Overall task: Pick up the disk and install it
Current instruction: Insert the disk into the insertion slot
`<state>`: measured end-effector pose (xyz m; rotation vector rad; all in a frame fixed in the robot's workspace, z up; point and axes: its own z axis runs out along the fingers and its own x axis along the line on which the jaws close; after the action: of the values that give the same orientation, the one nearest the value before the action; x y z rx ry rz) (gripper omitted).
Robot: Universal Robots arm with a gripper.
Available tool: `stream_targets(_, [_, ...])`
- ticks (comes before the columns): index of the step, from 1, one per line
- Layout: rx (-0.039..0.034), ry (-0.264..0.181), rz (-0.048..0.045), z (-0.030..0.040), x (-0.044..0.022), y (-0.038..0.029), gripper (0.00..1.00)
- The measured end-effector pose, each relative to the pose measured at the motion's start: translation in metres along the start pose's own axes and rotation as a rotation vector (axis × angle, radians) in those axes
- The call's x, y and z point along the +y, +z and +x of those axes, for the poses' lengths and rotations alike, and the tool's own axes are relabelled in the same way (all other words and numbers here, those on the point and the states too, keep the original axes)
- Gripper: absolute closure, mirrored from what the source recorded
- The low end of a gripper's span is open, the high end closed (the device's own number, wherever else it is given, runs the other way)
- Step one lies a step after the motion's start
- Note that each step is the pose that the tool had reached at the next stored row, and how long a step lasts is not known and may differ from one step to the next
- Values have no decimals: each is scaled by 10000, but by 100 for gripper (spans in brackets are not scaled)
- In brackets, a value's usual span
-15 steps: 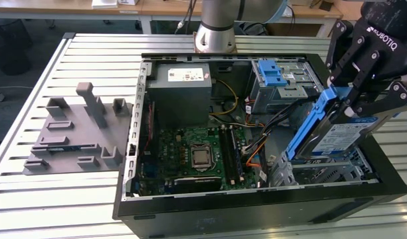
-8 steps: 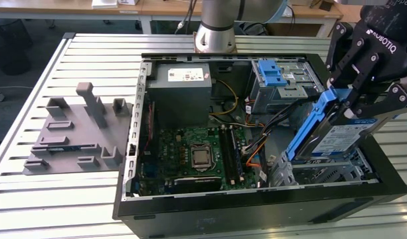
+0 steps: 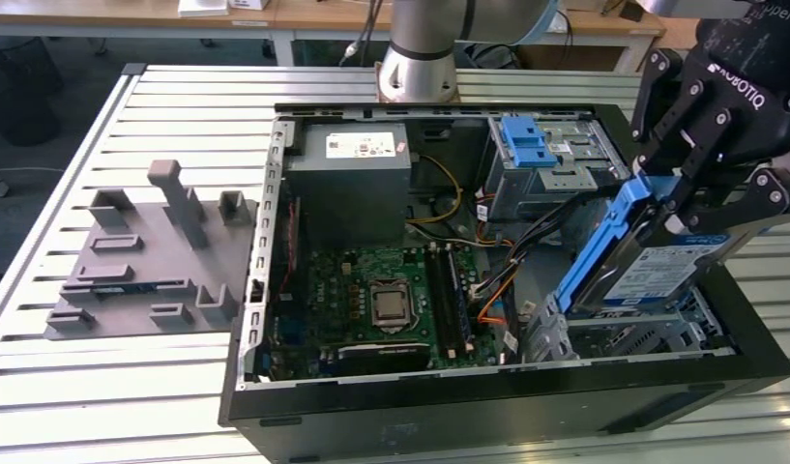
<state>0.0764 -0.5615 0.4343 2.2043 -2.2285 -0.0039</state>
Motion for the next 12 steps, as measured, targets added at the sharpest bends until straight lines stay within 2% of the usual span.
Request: stream_targets(12, [0,6,-19,2,-4,70,64])
